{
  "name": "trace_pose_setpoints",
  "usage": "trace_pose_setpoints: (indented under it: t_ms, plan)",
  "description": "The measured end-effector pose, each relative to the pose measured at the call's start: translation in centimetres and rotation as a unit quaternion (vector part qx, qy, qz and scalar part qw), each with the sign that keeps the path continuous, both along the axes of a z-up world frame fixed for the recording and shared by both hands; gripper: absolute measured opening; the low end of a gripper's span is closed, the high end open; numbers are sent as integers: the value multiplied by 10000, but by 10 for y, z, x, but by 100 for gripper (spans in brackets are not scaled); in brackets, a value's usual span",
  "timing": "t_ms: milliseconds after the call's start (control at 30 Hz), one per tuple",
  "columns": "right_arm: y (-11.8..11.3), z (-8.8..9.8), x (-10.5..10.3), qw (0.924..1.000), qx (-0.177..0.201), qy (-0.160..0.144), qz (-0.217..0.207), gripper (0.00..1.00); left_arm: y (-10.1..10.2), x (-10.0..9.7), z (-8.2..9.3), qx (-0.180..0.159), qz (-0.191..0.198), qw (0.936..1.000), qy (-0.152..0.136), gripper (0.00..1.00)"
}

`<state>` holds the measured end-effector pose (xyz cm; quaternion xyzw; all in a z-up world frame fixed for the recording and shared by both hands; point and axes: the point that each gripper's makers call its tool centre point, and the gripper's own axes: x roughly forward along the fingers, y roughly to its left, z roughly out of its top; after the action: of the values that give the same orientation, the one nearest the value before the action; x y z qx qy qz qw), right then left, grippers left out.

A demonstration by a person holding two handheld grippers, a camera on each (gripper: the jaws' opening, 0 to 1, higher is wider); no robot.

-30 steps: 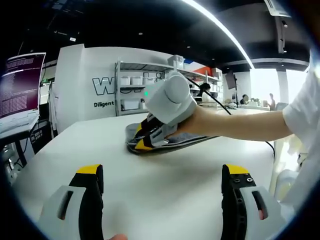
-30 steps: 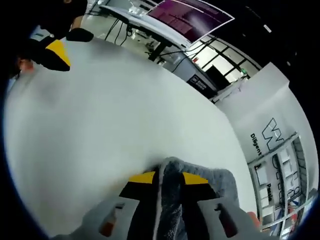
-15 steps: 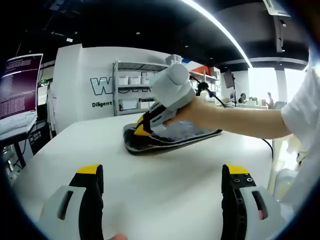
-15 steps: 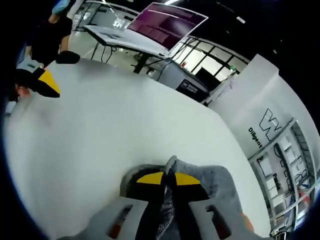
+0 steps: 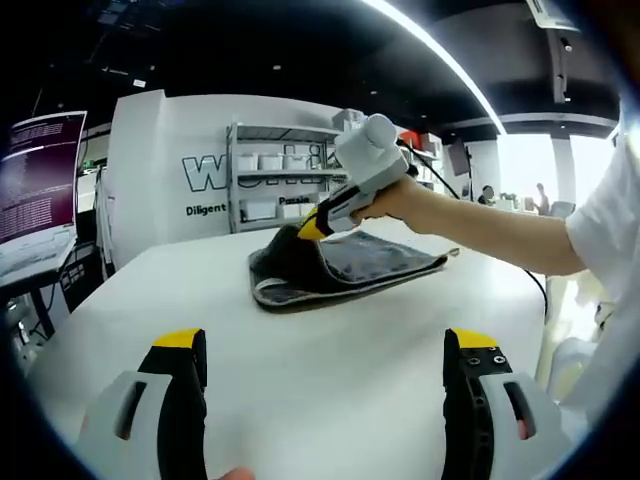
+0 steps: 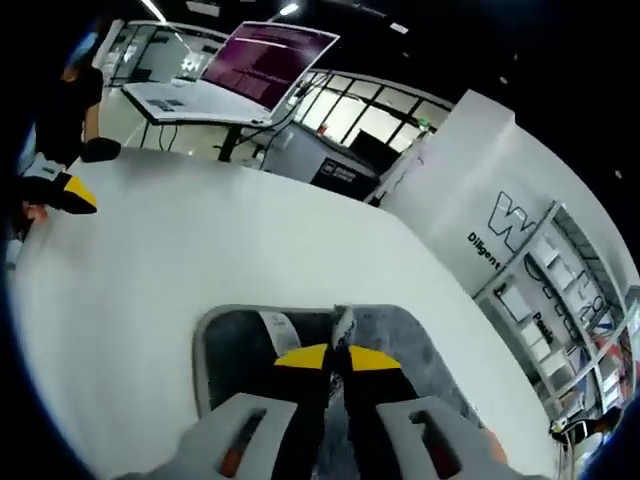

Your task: Open the folded towel by lifting each exposed corner and separating the folded layers until the towel lies flat within the target outline without major curled edges

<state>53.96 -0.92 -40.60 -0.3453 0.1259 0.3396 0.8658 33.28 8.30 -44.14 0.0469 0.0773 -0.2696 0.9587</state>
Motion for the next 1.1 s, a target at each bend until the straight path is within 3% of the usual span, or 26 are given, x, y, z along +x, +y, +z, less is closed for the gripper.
trace_pose_setpoints:
  t_ms: [300,1100]
  plan:
    - [-38,9,12,9990,129,-80,-419,1,0,1,-1,31,1,10000,15,97]
    - [-126,16,20,9914,55,-227,-1285,1,4,0,-1,48,83,9999,54,97]
